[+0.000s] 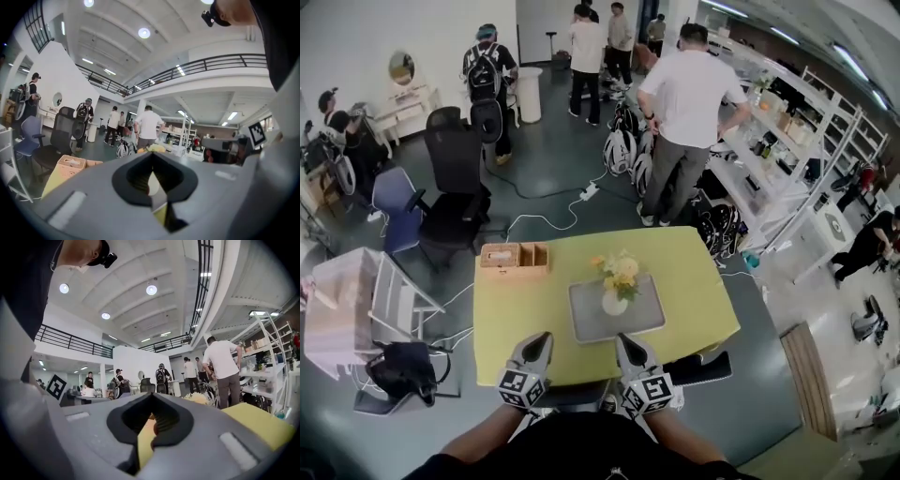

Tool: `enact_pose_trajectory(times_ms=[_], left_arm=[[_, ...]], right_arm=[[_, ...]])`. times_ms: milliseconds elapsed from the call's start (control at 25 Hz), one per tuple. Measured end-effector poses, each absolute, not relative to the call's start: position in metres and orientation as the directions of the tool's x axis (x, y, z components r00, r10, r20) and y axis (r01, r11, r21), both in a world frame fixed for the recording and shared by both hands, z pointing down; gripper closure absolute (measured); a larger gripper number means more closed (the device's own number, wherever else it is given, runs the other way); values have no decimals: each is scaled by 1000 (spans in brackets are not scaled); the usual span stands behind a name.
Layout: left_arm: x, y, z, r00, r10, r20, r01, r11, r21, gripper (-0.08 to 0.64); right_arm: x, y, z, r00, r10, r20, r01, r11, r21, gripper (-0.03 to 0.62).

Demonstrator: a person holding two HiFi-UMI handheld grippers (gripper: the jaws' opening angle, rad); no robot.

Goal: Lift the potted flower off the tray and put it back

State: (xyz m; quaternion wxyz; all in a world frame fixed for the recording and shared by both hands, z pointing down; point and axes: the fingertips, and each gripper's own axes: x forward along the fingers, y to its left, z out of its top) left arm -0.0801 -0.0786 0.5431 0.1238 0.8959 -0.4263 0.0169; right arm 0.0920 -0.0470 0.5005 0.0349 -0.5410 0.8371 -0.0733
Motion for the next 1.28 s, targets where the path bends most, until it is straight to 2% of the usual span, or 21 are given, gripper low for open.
enact_pose_trajectory(times_ms=[1280], left_arm=[[-109, -67, 550, 627, -769, 126, -773, -594, 222, 554]], right_arm=[[55, -52, 514, -452, -890, 54, -883, 438, -172, 589]])
